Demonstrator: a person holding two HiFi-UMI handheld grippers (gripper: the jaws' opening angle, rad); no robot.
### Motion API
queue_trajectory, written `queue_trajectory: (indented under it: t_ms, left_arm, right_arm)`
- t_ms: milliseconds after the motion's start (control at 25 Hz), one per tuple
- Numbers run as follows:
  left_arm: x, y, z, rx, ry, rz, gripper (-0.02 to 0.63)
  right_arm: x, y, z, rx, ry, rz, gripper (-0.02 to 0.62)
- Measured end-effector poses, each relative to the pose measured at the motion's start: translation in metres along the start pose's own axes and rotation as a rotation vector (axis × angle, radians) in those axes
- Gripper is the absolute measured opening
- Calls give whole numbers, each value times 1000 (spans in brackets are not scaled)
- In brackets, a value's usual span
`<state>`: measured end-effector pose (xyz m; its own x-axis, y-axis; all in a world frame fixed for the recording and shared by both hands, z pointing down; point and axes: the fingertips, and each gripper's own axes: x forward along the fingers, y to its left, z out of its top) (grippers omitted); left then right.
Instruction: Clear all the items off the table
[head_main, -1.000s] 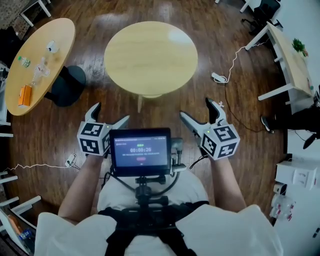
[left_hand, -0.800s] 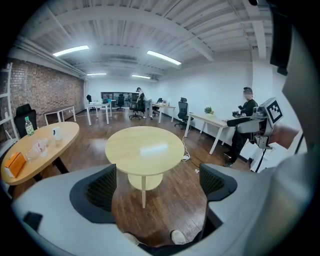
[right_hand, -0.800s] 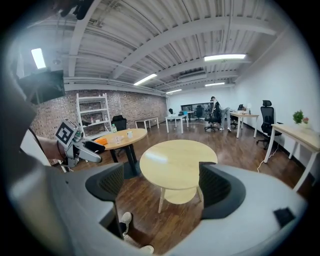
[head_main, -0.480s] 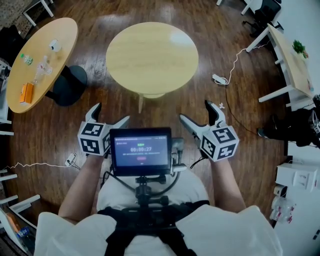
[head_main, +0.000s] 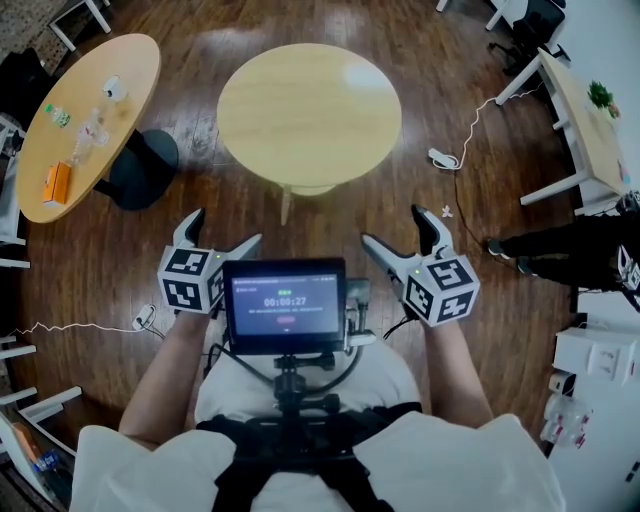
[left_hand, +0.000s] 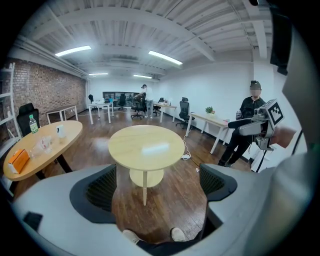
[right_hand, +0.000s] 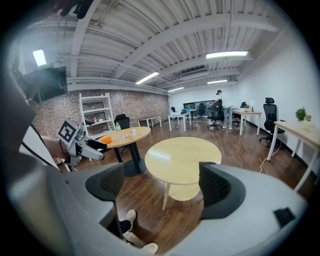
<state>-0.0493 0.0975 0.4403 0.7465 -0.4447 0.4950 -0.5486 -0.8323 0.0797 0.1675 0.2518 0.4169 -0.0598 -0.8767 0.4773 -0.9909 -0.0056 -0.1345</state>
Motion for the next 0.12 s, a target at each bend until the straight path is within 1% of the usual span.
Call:
queue_trajectory:
  t_ms: [120]
  left_arm:
    - [0,-1,-4,-2,7,-1,518]
  right_arm:
    - [-1,0,-2,4,10,1,477]
